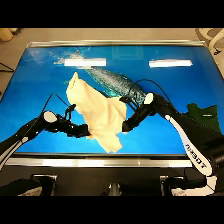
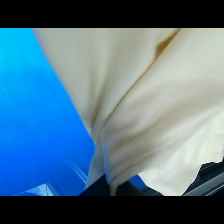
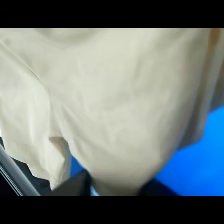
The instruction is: Fold the shirts.
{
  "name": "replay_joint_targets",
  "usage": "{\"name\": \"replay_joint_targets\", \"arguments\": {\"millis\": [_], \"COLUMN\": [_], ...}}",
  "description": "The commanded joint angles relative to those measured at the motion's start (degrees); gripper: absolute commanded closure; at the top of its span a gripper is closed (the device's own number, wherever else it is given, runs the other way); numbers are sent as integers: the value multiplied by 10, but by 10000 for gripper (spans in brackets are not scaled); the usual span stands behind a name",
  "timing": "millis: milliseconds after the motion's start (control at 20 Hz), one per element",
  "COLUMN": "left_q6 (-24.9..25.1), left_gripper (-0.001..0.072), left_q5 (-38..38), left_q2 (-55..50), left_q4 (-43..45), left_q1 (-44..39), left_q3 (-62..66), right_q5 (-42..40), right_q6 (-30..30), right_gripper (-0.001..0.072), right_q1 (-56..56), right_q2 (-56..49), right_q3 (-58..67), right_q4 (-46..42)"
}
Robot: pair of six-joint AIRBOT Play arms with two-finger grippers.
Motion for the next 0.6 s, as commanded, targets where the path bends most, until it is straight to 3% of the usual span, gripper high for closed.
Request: {"name": "replay_joint_targets", "arguments": {"millis": [0, 150, 200, 300, 350, 450, 550], "left_q6": [9, 14, 37, 78, 82, 85, 97], "left_gripper": [680, 681, 681, 681, 681, 681, 681], "left_q5": [-12, -40, -59, -99, -103, -78, -11], "left_q2": [3, 37, 52, 91, 113, 149, 173], "left_q4": [6, 77, 97, 115, 115, 114, 110], "left_q1": [-1, -1, -1, -1, -1, -3, -19], "left_q3": [28, 125, 173, 299, 376, 542, 690], "right_q5": [-10, -12, -10, 1, -2, -67, -187], "right_q6": [0, -1, -13, -113, -127, -126, -126], "right_gripper": [696, 696, 696, 698, 697, 697, 697], "right_q1": [19, 11, 4, -13, -20, -19, -20], "right_q2": [-14, 31, 63, 150, 200, 297, 382], "right_q3": [0, 25, 50, 136, 197, 317, 398], "right_q4": [24, -13, -35, -54, -74, -132, -135]}}
